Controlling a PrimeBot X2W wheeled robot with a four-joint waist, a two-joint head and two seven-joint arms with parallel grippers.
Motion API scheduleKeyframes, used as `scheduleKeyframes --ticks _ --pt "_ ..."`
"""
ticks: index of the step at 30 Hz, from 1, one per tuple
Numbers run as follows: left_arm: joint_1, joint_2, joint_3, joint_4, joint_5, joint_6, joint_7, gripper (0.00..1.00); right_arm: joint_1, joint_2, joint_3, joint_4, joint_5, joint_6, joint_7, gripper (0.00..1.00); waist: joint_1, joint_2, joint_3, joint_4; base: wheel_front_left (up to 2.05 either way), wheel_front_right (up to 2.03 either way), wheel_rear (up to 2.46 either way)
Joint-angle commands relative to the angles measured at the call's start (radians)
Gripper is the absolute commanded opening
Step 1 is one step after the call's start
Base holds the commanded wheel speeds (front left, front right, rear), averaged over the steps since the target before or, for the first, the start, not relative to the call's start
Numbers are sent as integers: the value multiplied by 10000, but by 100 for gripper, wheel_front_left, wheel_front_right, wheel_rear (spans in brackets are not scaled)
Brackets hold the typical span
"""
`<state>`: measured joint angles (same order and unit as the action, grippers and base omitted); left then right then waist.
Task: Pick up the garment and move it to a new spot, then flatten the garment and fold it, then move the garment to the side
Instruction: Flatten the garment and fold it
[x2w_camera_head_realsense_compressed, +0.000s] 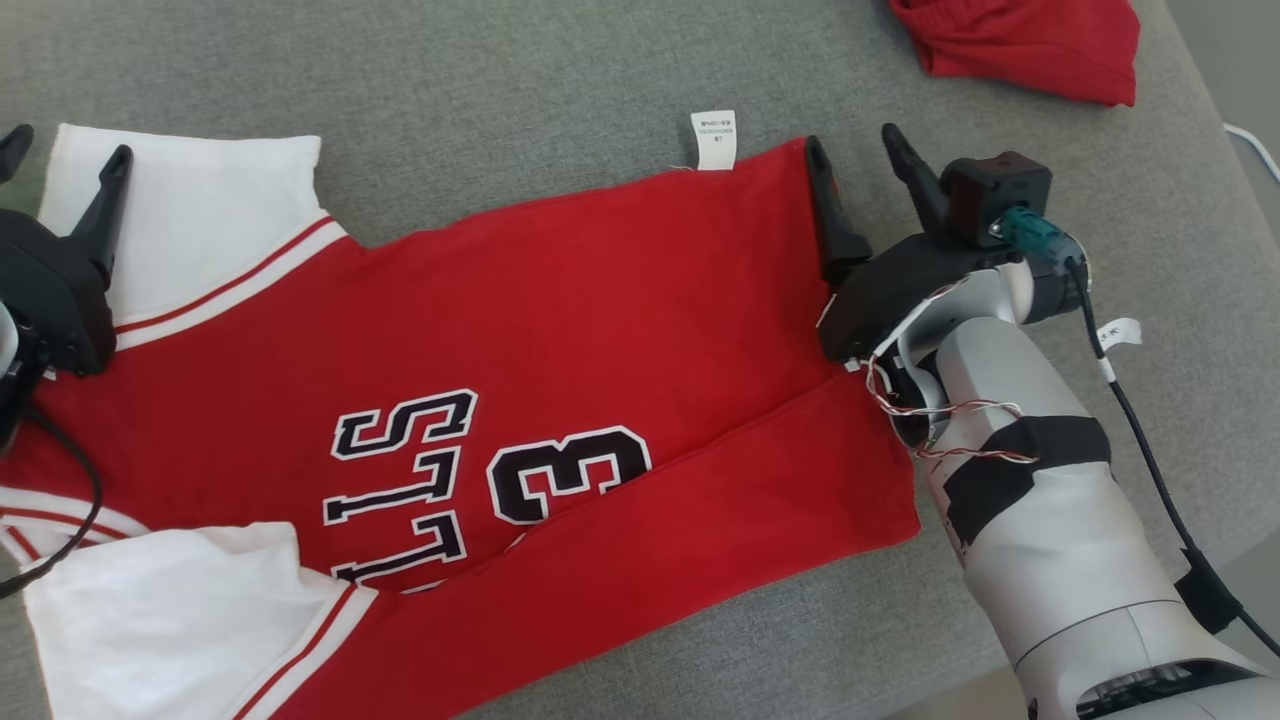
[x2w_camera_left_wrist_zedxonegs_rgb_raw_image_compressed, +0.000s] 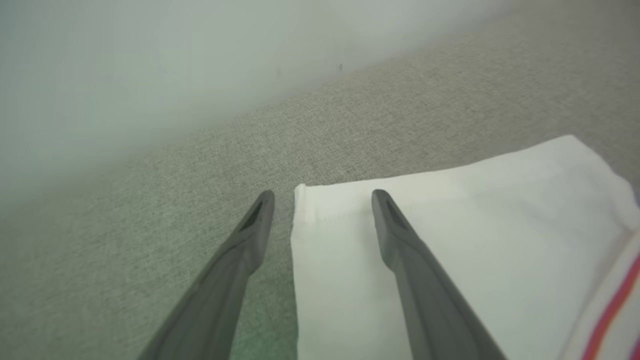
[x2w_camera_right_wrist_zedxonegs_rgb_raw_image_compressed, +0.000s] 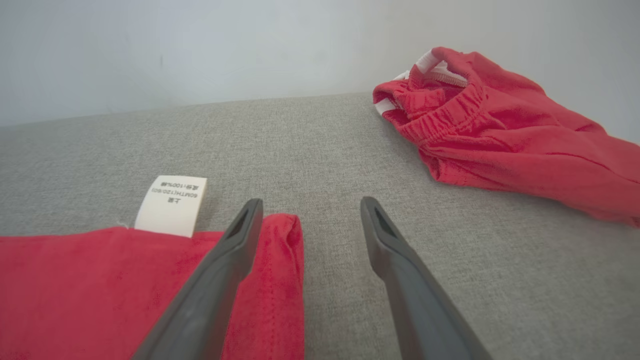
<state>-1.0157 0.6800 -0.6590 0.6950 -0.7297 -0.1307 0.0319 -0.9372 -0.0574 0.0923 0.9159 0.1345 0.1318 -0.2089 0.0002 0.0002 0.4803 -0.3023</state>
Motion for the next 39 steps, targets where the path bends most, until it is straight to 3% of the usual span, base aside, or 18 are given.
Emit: scheduleKeyframes --ticks 1,7,8,9,12,28,29,30,31,39 --pt "-219 51 -147 165 -160 16 -31 100 -103 86 241 25 159 -28 -55 100 -2 -2 146 -149 0 0 0" --pt "-541 -38 -666 903 -558 17 42 100 -292 92 1125 -11 680 -29 151 100 -2 -2 193 -152 0 0 0" --pt "-585 -77 -742 973 -597 17 27 90 -303 96 1258 -25 793 -29 230 100 -2 -2 192 -137 0 0 0" --pt "-623 -108 -834 1052 -691 17 21 61 -314 97 1370 -12 908 -29 324 100 -2 -2 187 -117 0 0 0" --pt "-715 -149 -1117 1193 -865 17 -30 0 -416 93 1499 147 1045 -29 685 100 -2 -2 170 -53 0 0 0" --pt "-1228 -155 -2316 1152 -1638 17 -909 0 -471 -247 874 527 725 -29 1107 100 -2 -2 120 249 0 0 0" --pt "-1286 -165 -2379 1138 -1693 17 -956 0 -504 -247 824 594 721 -29 1168 87 -2 -2 139 277 0 0 0" --pt "-1338 -175 -2445 1126 -1711 17 -1012 0 -546 -242 786 667 688 -29 1214 53 -2 -2 158 305 0 0 0" --pt "-1388 -188 -2515 1107 -1719 17 -1039 0 -601 -253 750 724 641 -29 1223 0 -2 -2 182 338 0 0 0" --pt "-1614 -233 -3006 1112 -2034 16 -1516 0 -1010 -360 260 1214 91 -29 623 0 -2 -2 32 599 0 0 0"
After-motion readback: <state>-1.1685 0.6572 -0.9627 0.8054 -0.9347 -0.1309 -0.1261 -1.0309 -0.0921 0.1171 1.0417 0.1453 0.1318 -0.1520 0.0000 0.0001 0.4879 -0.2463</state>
